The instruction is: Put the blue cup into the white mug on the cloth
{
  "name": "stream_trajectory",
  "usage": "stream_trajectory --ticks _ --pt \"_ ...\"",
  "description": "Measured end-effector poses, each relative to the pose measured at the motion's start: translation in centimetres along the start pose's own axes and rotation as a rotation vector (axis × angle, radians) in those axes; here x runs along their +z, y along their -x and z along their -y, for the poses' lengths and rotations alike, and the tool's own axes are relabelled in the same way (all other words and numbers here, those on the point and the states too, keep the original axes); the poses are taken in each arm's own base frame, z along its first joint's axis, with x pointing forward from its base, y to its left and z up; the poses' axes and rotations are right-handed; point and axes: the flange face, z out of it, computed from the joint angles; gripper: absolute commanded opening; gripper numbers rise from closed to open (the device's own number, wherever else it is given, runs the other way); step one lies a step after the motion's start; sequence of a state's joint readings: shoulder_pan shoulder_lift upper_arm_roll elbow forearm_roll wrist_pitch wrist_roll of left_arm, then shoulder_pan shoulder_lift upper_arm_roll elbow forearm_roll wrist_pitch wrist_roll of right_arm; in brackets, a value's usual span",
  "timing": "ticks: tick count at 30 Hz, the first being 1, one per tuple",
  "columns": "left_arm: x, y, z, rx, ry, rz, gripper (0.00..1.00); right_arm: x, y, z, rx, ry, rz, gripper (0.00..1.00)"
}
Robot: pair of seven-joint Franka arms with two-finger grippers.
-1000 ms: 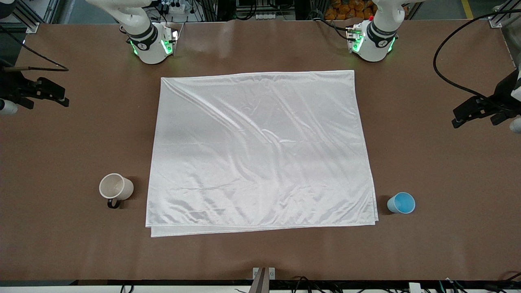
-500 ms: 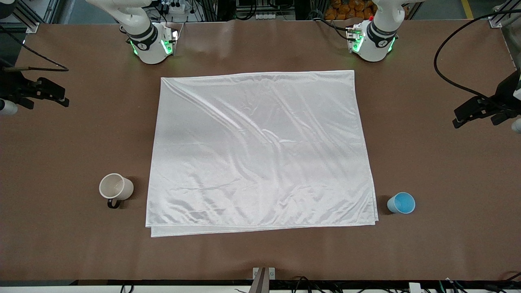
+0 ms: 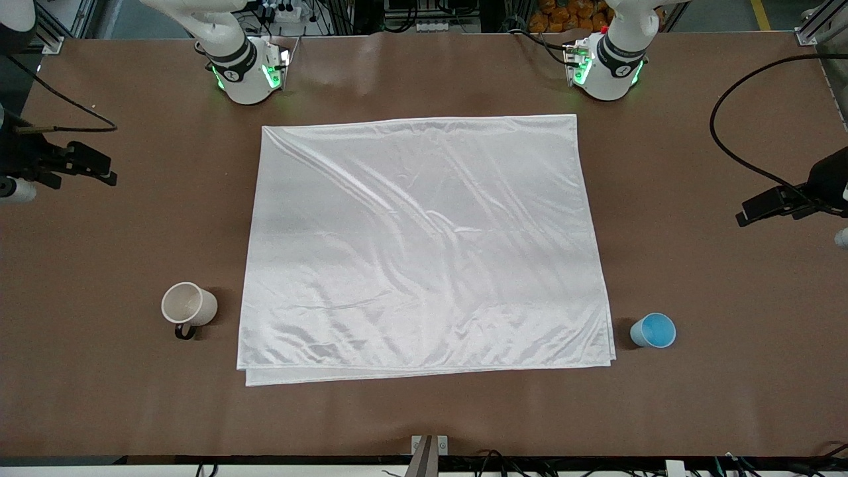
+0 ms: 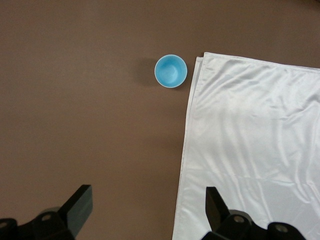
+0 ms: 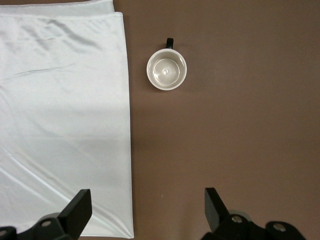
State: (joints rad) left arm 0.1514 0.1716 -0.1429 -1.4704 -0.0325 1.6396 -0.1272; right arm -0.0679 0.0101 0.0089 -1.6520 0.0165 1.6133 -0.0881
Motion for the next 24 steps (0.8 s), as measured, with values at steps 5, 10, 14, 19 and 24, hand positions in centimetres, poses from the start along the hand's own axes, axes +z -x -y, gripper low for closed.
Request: stream_trajectory --ticks 5,10,14,19,24 --pt "2.1 -1.2 0.1 -0.002 0.004 0.01 1.0 2.6 -2.1 -0.5 0.006 0.0 -0.014 1.0" --pt "5.0 -2.7 0.2 -0.005 0.009 0.028 1.0 6.0 -4.3 -0.8 0.007 -0.001 -0.023 1.0" --pt "7.2 -3.7 0.3 -0.008 0.012 0.038 1.0 9.2 -6.2 -0.6 0.001 -0.003 -0.02 1.0" --pt "9.4 -4.6 0.5 -0.01 0.016 0.053 1.0 12.4 -7.7 -0.3 -0.033 -0.006 -0.005 1.0" --pt "11.0 -5.6 0.6 -0.011 0.016 0.031 1.0 15.0 -8.7 -0.5 -0.071 -0.008 0.011 1.0"
